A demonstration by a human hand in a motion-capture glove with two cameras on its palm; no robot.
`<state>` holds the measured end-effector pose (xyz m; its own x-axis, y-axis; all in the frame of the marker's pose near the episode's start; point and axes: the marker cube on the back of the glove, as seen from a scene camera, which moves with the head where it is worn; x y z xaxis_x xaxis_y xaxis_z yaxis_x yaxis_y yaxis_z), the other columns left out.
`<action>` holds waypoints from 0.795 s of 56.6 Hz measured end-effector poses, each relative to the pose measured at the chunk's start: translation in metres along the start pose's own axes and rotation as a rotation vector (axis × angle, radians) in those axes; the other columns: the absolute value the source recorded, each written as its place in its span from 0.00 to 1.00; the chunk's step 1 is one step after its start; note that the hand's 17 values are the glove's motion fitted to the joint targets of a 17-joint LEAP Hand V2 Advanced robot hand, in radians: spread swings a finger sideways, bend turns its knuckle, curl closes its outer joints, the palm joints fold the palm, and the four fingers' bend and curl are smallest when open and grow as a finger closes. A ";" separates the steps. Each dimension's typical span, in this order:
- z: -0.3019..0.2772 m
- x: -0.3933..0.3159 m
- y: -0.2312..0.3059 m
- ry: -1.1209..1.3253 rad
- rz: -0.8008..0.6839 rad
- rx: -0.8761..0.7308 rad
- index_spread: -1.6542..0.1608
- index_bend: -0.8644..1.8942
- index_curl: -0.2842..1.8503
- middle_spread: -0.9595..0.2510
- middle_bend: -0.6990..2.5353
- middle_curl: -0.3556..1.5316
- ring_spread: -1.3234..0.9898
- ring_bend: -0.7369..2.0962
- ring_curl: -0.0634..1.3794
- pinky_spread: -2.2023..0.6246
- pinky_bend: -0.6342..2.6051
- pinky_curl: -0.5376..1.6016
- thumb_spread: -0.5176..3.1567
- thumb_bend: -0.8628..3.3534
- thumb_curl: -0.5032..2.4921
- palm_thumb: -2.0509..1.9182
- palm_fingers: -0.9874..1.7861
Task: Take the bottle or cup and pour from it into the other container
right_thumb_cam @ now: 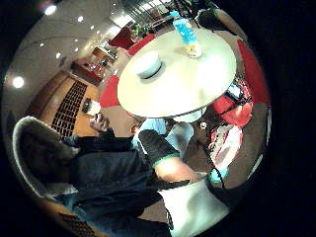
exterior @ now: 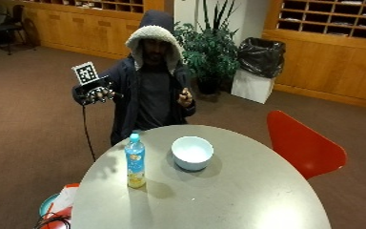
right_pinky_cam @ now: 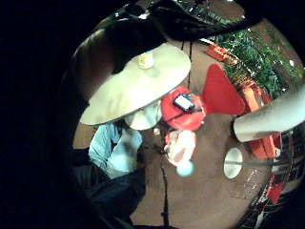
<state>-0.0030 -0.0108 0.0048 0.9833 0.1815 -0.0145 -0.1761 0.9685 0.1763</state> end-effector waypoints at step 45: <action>0.064 0.009 -0.103 -0.110 -0.026 -0.121 0.72 0.35 0.24 0.82 0.29 0.35 0.66 0.34 0.19 0.90 0.32 0.40 0.38 0.20 0.27 0.62 0.48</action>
<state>0.0267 -0.1196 0.0496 0.9856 0.1425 0.0915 -0.1480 0.9874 0.0568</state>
